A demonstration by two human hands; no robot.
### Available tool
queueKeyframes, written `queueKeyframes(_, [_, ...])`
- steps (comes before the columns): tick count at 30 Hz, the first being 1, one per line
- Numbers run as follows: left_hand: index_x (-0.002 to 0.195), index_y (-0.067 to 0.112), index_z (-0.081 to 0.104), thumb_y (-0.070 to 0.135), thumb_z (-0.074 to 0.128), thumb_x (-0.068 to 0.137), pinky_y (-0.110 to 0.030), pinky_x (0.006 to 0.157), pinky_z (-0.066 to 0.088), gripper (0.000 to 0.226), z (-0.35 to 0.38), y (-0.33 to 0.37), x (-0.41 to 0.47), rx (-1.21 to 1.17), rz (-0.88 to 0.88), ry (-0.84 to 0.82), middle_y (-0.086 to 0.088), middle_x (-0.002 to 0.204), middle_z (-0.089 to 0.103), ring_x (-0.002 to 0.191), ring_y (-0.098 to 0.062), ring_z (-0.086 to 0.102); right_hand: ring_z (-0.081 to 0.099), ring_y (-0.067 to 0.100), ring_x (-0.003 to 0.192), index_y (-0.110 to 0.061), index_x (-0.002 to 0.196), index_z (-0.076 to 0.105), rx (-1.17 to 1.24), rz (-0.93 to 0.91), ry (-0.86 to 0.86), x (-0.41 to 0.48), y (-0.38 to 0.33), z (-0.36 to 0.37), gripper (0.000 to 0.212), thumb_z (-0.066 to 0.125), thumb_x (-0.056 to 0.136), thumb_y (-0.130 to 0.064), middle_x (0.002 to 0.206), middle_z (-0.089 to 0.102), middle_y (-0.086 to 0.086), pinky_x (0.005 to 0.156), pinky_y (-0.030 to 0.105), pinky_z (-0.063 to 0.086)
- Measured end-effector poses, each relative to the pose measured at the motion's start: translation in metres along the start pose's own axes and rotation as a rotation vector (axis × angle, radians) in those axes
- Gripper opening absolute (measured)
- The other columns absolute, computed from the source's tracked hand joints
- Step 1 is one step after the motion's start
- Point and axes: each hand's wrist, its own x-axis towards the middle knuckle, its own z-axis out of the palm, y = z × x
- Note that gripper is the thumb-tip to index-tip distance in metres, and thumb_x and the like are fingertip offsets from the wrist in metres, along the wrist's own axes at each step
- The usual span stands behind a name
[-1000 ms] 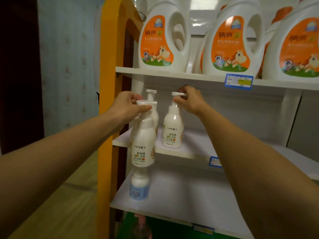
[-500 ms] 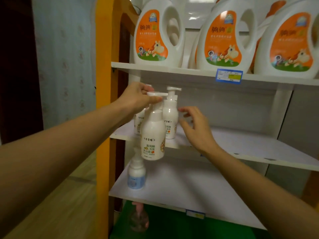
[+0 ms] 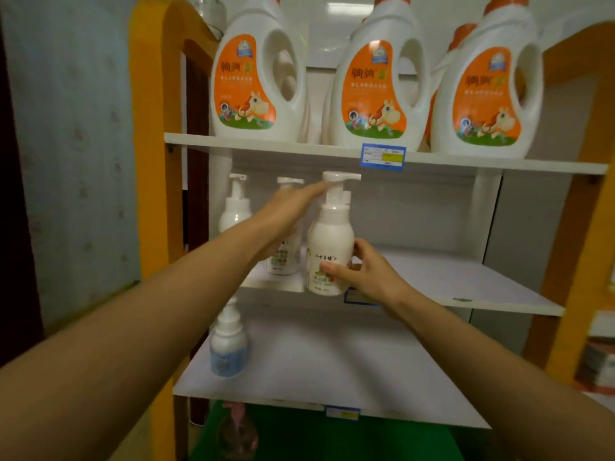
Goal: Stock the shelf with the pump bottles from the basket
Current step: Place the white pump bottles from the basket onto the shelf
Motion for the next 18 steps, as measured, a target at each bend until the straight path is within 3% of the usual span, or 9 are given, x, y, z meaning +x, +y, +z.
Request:
queueKeyframes(3, [0.126,0.012,0.045,0.034,0.036,0.092,-0.033,0.100,0.040,0.042,0.008,-0.045,0.001,-0.064,-0.152,-0.091,-0.005,0.127,0.054,0.120,-0.021,0.049,0.050,0.013,0.111,-0.012,0.134,0.030,0.059,0.013,0.030,0.013,0.004,-0.002,0.068,0.068,0.079,-0.027,0.137,0.046,0.003,0.088,0.027,0.047])
queueKeyframes(6, [0.114,0.015,0.052,0.029,0.042,0.086,-0.024,0.078,0.048,0.033,0.020,-0.074,0.008,-0.284,-0.204,-0.044,0.001,0.104,0.066,0.102,-0.014,0.060,0.049,0.012,0.107,-0.011,0.136,0.025,0.084,0.039,0.022,0.026,0.006,0.000,0.068,0.064,0.083,-0.025,0.135,0.047,0.006,0.087,0.025,0.044])
queueKeyframes(9, [0.103,0.011,0.056,0.019,0.033,0.089,-0.029,0.081,0.051,0.028,0.031,-0.084,0.021,-0.350,-0.194,-0.013,-0.011,0.108,0.064,0.105,-0.023,0.060,0.050,0.013,0.103,-0.009,0.135,0.026,0.048,0.073,0.005,0.038,0.013,0.005,0.065,0.063,0.084,-0.025,0.133,0.049,0.009,0.091,0.030,0.046])
queueKeyframes(11, [0.095,0.010,0.052,0.013,0.031,0.089,-0.027,0.072,0.052,0.022,0.037,-0.088,0.025,-0.406,-0.205,0.037,-0.015,0.100,0.059,0.090,-0.020,0.059,0.052,0.015,0.103,-0.010,0.133,0.029,0.001,0.090,-0.008,0.044,0.019,0.007,0.062,0.062,0.084,-0.026,0.131,0.051,0.008,0.094,0.034,0.048])
queueKeyframes(13, [0.085,0.011,0.052,0.013,0.031,0.090,-0.026,0.074,0.050,0.021,0.040,-0.093,0.029,-0.417,-0.211,0.051,-0.013,0.090,0.058,0.081,-0.017,0.056,0.053,0.015,0.102,-0.009,0.132,0.032,-0.028,0.093,-0.023,0.047,0.022,0.006,0.056,0.060,0.086,-0.026,0.123,0.054,0.004,0.095,0.038,0.049])
queueKeyframes(16, [0.089,0.011,0.052,0.014,0.030,0.091,-0.026,0.079,0.047,0.022,0.042,-0.099,0.038,-0.435,-0.196,0.019,-0.010,0.091,0.058,0.088,-0.018,0.056,0.054,0.017,0.102,-0.012,0.132,0.035,-0.072,0.076,-0.073,0.049,0.020,0.004,0.047,0.053,0.090,-0.023,0.111,0.052,-0.001,0.097,0.038,0.047])
queueKeyframes(18, [0.087,0.011,0.053,0.014,0.030,0.090,-0.032,0.088,0.047,0.023,0.043,-0.101,0.040,-0.387,-0.182,0.015,-0.010,0.093,0.060,0.095,-0.022,0.057,0.055,0.021,0.109,-0.013,0.133,0.032,-0.102,0.085,-0.094,0.052,0.020,0.003,0.048,0.052,0.091,-0.026,0.116,0.054,0.002,0.101,0.042,0.045])
